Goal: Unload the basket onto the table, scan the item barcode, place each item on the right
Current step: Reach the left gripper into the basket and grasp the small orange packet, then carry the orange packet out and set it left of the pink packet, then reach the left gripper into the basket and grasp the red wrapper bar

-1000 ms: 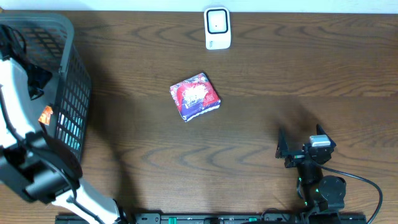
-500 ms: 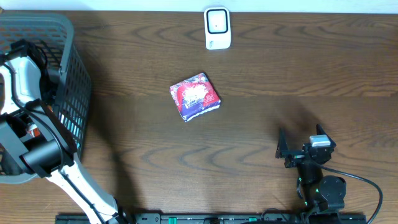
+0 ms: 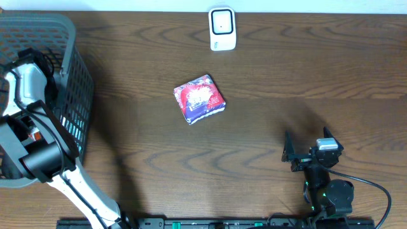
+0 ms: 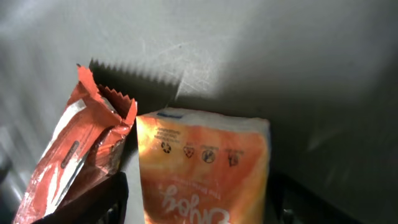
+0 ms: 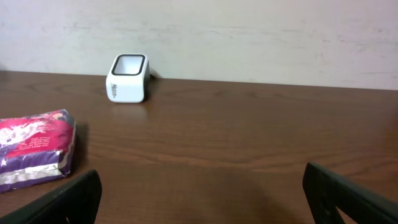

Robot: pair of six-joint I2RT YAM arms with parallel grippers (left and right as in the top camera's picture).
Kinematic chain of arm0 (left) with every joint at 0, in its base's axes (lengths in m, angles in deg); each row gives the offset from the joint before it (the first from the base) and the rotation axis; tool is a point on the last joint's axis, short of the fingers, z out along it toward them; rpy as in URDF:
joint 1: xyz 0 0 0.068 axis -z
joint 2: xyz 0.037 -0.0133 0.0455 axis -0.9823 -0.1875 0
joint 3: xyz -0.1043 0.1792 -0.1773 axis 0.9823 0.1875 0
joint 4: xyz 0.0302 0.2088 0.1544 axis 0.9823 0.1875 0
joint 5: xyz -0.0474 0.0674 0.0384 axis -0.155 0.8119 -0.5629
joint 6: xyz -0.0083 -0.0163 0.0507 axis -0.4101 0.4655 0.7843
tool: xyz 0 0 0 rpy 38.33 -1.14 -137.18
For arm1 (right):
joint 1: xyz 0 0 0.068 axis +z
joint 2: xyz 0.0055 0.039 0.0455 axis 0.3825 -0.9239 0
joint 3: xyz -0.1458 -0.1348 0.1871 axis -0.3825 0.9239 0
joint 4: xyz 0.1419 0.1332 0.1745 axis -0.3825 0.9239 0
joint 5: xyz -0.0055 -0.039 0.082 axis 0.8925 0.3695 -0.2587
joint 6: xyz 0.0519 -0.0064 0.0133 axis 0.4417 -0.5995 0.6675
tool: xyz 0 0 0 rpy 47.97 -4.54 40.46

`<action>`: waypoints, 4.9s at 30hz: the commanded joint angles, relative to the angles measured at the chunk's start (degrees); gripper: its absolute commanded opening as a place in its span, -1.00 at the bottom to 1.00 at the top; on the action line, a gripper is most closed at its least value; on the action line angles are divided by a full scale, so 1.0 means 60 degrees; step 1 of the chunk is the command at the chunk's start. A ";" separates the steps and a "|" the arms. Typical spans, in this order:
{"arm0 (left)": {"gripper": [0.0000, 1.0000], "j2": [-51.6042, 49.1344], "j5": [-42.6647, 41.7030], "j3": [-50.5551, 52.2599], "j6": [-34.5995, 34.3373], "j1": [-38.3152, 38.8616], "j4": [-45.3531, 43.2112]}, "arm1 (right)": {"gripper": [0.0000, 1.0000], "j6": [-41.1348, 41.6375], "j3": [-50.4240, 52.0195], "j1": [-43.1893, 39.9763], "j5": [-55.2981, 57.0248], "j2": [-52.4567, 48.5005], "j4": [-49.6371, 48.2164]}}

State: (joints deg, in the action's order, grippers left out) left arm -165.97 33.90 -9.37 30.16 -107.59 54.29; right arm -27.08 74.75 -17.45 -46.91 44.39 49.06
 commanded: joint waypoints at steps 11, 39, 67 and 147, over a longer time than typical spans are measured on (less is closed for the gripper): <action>-0.85 0.0579 0.0069 -0.0073 0.0696 -0.0015 0.0576 | 0.98 0.0062 0.0015 -0.0022 -0.0062 0.0040 0.0036; -0.85 0.8965 -0.6251 -0.0430 0.1257 0.2958 -0.1308 | 0.99 0.0062 0.0015 -0.0022 -0.0062 0.0040 0.0036; -0.70 0.2233 -0.2106 0.0219 0.3013 0.7643 0.0160 | 0.98 0.0062 0.0015 -0.0022 -0.0062 0.0040 0.0036; 0.93 0.1377 0.0495 0.1235 0.1989 -0.0998 0.1472 | 0.98 0.0062 0.0015 -0.0022 -0.0062 0.0040 0.0036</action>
State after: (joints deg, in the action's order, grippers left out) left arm -155.48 37.60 -2.42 41.28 -113.28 63.03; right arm -27.08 74.75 -17.45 -46.93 44.39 49.04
